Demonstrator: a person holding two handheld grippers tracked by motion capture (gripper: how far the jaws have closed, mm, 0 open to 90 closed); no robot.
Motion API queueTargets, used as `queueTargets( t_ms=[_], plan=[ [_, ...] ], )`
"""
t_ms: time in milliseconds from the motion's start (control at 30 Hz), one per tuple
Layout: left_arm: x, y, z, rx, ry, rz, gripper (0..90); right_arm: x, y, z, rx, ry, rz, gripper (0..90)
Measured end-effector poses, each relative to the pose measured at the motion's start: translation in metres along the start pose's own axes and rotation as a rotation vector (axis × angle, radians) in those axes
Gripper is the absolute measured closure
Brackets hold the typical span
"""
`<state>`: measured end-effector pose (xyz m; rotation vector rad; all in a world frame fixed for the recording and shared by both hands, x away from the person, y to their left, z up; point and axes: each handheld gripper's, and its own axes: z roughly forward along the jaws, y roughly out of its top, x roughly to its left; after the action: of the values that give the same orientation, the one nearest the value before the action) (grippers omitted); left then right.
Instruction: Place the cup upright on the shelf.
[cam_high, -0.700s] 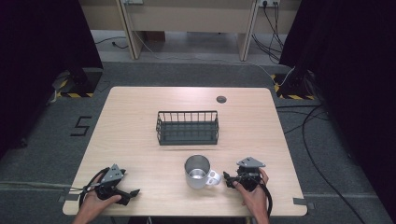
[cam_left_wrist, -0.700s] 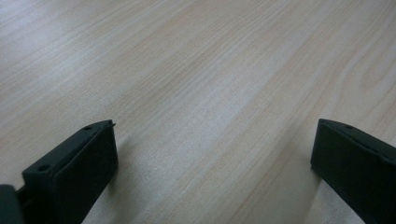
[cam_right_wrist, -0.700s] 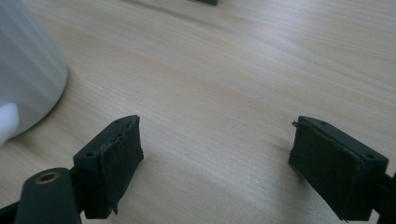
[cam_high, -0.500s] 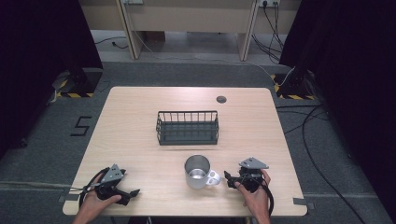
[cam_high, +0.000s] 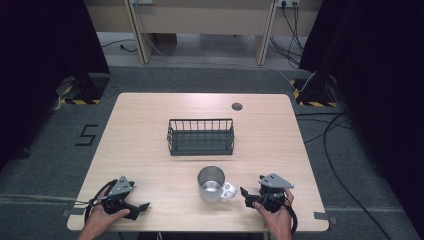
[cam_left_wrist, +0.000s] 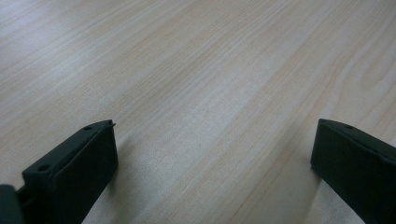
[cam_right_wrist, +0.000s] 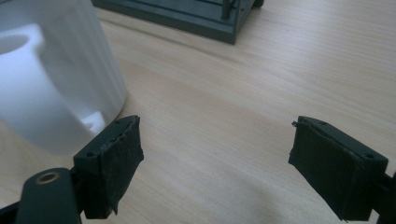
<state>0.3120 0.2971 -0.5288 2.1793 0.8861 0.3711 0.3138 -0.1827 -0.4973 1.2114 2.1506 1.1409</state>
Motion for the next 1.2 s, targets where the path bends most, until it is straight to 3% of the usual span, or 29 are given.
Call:
queueTargets(
  t_ms=[600,767,1200],
  plan=[
    [0.0,0.0,0.0,-0.001,-0.001,-0.001,0.0,0.022,0.0,-0.023,-0.023,0.027,-0.059,17.8],
    [0.0,0.0,0.0,-0.001,0.0,-0.001,0.0,0.031,0.001,-0.031,-0.035,0.053,-0.077,18.4],
    [0.0,0.0,0.0,-0.001,0.0,-0.001,0.0,0.04,0.007,-0.016,-0.041,0.081,-0.111,21.8]
  ],
)
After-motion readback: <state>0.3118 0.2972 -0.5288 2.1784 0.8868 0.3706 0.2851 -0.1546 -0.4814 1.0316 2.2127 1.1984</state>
